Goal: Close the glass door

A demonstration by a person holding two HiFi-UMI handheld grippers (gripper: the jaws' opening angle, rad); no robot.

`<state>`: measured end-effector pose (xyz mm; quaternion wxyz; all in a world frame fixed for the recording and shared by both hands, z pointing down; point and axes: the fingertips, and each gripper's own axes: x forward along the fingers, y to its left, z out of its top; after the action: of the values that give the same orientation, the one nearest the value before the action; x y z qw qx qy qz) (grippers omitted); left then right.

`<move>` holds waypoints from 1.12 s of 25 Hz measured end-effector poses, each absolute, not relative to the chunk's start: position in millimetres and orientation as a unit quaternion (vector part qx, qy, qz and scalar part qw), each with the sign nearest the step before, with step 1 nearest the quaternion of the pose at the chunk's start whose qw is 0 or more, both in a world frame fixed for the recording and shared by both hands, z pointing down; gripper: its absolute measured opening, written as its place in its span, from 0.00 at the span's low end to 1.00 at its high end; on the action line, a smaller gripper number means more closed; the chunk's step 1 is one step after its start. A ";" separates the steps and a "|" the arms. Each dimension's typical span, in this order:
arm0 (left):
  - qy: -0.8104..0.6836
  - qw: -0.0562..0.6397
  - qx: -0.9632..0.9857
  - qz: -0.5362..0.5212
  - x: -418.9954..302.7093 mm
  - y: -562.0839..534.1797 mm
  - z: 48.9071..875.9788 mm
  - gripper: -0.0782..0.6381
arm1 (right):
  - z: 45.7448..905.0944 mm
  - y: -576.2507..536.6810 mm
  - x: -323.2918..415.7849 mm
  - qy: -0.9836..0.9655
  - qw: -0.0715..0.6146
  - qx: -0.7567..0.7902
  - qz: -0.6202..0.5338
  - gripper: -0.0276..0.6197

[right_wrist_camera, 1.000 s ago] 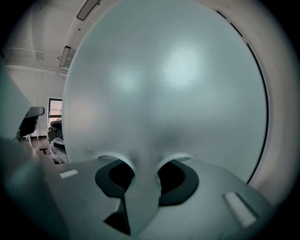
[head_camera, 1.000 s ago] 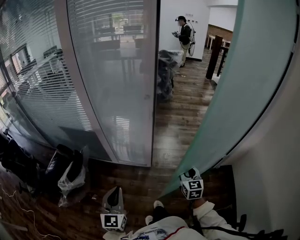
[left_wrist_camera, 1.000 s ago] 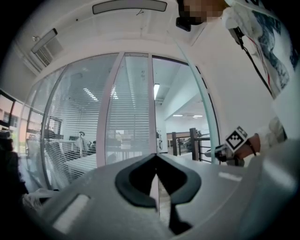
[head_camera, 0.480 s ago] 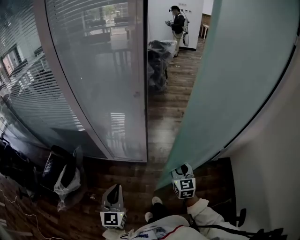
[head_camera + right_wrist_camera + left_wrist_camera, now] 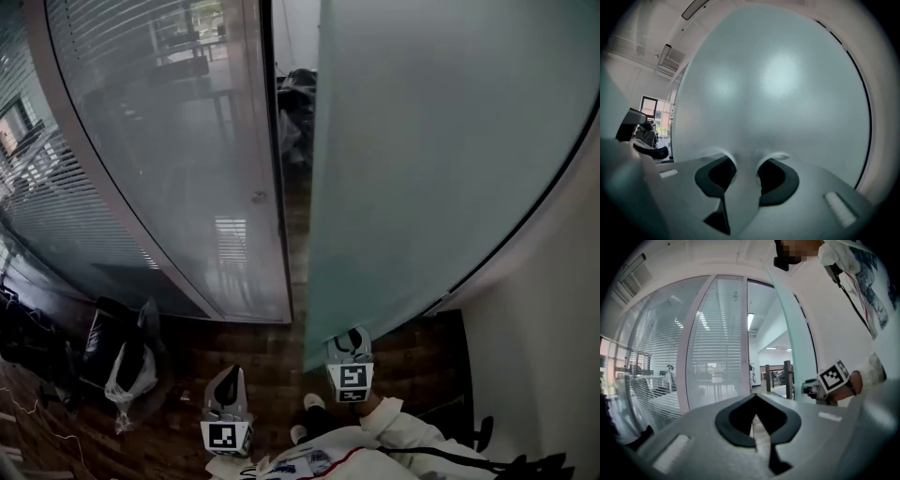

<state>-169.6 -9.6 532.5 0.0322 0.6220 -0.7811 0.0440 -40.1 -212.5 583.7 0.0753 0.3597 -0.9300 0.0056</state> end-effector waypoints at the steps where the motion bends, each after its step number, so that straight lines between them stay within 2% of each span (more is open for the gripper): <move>1: -0.779 0.028 0.625 0.044 -171.6 -14.8 532.8 0.11 | 582.7 -215.4 -44.0 -0.929 0.073 0.363 0.004 0.25; 12: -0.796 0.018 0.602 0.049 -215.8 -55.1 516.1 0.11 | 580.1 -246.3 -92.5 -0.925 0.058 0.376 0.004 0.24; 28: -0.794 -0.006 0.606 0.051 -243.7 -93.3 518.8 0.11 | 578.1 -291.6 -120.4 -0.921 0.048 0.386 0.009 0.23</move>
<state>-243.7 -93.3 518.8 -0.0060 0.6058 -0.7940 0.0513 -120.4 -291.6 578.1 0.0484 0.3864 -0.9210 0.0088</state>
